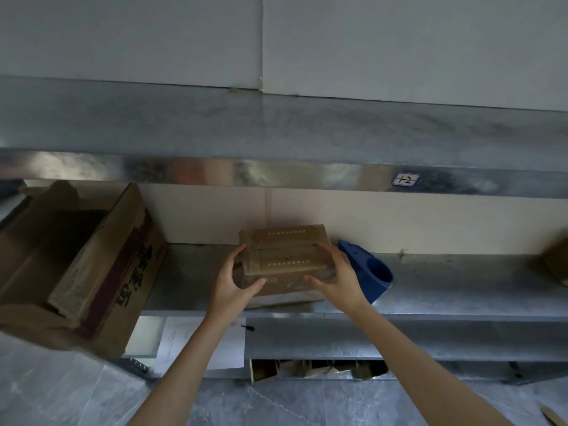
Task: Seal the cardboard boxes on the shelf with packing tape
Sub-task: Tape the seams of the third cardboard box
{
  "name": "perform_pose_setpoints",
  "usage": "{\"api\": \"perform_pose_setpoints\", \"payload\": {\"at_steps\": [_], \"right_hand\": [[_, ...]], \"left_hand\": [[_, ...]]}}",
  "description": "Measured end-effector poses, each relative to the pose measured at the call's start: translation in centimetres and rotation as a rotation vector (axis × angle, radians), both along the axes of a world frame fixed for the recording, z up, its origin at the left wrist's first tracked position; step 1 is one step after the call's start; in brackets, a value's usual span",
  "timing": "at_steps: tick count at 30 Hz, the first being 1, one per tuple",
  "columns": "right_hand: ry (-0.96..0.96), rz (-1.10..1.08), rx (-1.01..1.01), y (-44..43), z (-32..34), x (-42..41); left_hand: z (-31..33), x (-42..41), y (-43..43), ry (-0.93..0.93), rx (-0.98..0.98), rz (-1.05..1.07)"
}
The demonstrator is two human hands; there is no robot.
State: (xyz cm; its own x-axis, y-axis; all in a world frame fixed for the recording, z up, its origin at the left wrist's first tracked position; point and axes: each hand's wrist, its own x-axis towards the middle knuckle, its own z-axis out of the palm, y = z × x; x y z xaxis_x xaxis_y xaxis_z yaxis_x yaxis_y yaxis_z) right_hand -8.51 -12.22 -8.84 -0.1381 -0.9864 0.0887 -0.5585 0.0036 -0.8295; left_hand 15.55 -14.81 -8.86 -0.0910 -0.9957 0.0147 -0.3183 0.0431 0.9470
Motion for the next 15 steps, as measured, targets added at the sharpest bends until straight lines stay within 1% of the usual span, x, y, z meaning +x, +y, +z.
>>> {"api": "perform_pose_setpoints", "payload": {"at_steps": [4, 9, 15], "right_hand": [[-0.020, -0.029, -0.048, 0.1, 0.9, 0.8], [-0.015, -0.064, -0.126, 0.4, 3.8, 1.5], [0.019, -0.107, -0.171, 1.0, 7.6, 0.5]], "left_hand": [[1.5, 0.5, -0.3, 0.017, -0.022, -0.012], [4.1, 1.1, -1.2, -0.032, -0.122, -0.009], [7.4, 0.0, -1.7, -0.050, -0.220, -0.055]]}}
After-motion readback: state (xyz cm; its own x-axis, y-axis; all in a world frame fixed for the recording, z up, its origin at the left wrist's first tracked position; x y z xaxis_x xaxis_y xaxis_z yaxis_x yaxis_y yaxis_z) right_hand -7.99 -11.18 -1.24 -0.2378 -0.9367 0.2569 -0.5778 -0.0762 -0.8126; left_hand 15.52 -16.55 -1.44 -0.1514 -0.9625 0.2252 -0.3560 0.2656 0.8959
